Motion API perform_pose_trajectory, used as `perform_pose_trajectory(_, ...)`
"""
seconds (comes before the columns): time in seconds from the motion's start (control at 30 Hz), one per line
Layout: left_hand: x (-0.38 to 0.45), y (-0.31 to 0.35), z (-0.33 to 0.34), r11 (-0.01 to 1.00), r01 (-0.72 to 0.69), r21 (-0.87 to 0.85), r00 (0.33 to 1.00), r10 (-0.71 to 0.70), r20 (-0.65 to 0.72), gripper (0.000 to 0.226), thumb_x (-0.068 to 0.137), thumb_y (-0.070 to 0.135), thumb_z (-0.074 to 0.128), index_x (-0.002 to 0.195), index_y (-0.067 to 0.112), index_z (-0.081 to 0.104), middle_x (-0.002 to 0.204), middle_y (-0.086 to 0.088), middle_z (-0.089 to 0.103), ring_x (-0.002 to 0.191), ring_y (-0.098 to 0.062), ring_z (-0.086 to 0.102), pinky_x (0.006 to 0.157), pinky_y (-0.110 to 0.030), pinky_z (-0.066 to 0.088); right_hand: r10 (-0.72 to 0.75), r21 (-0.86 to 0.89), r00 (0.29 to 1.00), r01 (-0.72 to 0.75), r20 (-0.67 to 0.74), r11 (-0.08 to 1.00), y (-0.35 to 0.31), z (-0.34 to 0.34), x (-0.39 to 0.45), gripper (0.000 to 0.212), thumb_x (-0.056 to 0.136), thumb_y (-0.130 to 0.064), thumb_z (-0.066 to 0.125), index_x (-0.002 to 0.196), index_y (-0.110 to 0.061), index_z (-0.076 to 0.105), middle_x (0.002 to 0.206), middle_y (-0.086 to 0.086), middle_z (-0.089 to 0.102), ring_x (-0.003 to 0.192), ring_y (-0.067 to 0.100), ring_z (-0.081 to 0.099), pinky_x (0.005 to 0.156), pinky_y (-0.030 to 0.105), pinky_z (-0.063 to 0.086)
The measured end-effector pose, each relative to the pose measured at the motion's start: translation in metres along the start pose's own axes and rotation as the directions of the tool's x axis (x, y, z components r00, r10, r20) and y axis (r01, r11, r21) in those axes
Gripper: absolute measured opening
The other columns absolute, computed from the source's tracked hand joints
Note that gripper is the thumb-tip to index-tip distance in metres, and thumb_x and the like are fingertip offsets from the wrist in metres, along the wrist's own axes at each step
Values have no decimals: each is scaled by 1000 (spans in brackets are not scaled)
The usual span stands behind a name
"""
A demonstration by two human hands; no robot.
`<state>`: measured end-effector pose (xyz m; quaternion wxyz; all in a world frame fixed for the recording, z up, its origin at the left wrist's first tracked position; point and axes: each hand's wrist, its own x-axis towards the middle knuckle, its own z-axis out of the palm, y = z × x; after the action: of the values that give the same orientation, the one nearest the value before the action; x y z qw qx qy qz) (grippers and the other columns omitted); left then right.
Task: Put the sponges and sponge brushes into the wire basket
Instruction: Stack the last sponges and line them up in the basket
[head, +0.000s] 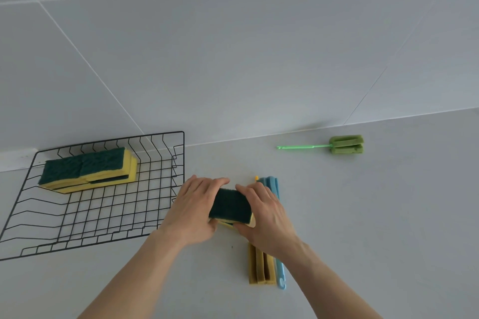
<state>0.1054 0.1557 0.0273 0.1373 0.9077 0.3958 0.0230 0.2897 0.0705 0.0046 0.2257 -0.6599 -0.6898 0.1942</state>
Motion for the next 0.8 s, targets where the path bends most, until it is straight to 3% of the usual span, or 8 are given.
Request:
perform_pose_trajectory(0.17,10,-7,5,996,-68,56,997,65,48,91,66,22,72,144,33,27,135,8,46,133,-18,34,121,-35,2,62,5,998,-62,-2,998,-4,9,-2,81,78,-41,79,145,-24,36,126,-4,47,109,14,49,92,28,50)
perform_pose_trajectory(0.33,15,-10,16,984,-140,112,982,123,146,94,64,39,81,141,35,28,138,9,44,137,-19,28,122,-42,3,97,1,994,-97,53,995,-7,9,-2,77,80,-39,74,144,-27,32,127,-5,46,109,15,48,95,31,48)
perform_pose_trajectory(0.47,16,-9,23,984,-116,133,988,100,121,87,65,41,81,136,33,32,130,7,51,131,-20,39,122,-42,8,127,-106,986,-116,105,988,-8,11,0,87,76,-37,80,145,-29,26,130,-4,46,112,19,48,98,33,46)
perform_pose_trajectory(0.67,16,-7,19,981,-154,121,986,145,78,77,67,46,75,131,33,36,120,9,54,123,-17,43,122,-41,12,151,-216,983,-126,103,968,-11,5,0,76,79,-25,74,140,-29,30,122,-3,49,106,19,49,97,32,44)
perform_pose_trajectory(0.8,16,-5,1,983,-169,68,986,169,15,75,66,48,72,131,33,37,118,6,54,121,-17,44,121,-40,11,135,-242,987,-109,93,964,-17,-18,7,78,75,-28,74,140,-32,31,125,-7,48,110,16,47,97,27,42)
